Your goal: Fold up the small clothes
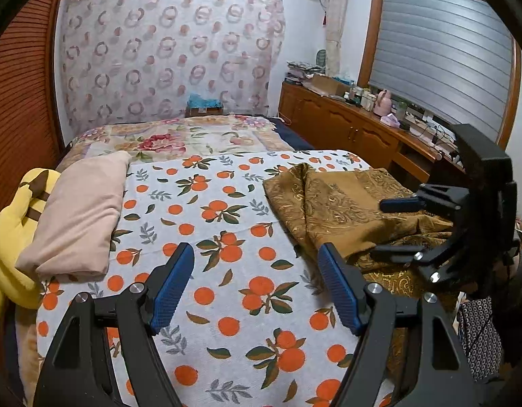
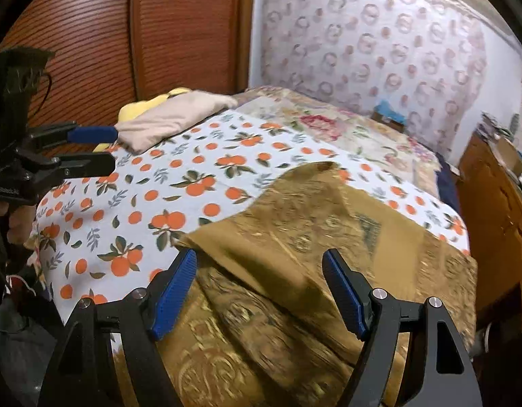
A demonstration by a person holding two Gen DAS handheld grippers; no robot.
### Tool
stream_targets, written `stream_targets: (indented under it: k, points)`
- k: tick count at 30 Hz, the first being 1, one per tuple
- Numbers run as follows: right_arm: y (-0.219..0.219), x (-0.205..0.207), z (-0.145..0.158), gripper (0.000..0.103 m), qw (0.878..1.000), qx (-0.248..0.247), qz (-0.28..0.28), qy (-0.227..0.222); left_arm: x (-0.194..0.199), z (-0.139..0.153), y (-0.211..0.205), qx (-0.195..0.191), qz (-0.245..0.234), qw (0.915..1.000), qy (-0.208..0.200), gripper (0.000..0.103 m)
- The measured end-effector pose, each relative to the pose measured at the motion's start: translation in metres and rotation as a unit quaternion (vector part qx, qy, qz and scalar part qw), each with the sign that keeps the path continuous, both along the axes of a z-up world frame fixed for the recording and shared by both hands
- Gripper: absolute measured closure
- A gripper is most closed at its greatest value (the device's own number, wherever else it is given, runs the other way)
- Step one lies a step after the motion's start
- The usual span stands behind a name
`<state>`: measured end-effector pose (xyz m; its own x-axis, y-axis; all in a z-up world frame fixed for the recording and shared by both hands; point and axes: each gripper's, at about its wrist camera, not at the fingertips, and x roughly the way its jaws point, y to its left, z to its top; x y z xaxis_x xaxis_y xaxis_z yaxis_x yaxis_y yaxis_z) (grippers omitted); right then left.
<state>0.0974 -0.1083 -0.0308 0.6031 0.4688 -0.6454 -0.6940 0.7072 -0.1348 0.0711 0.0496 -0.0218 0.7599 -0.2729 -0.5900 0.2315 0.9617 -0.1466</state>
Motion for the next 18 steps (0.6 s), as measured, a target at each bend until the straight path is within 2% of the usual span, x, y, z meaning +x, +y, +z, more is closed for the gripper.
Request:
stream_targets:
  k: [7,12,15,16,18]
  points:
    - [0.018,0.012,-0.015,0.025,0.998,-0.041,0.035,0.023,0.002,-0.008,0.000,-0.004,-0.004,0.9999,0.008,0.027]
    - [0.019,0.025,-0.026,0.025,0.997,-0.071,0.025,0.026,0.002,-0.012,-0.001,-0.005,-0.007,0.9999,0.014,0.027]
    - [0.018,0.031,-0.026,0.025,0.997,-0.062,0.021,0.031,0.001,-0.013,-0.001,-0.005,-0.008,0.9998,0.015,0.027]
    - [0.015,0.033,-0.024,0.029,0.998,-0.052,0.019,0.033,0.001,-0.014,-0.002,-0.005,-0.009,0.9998,0.015,0.027]
    - [0.010,0.036,-0.018,0.051,0.999,-0.031,0.017,0.039,0.002,-0.015,-0.004,-0.004,-0.011,0.9998,0.016,0.027]
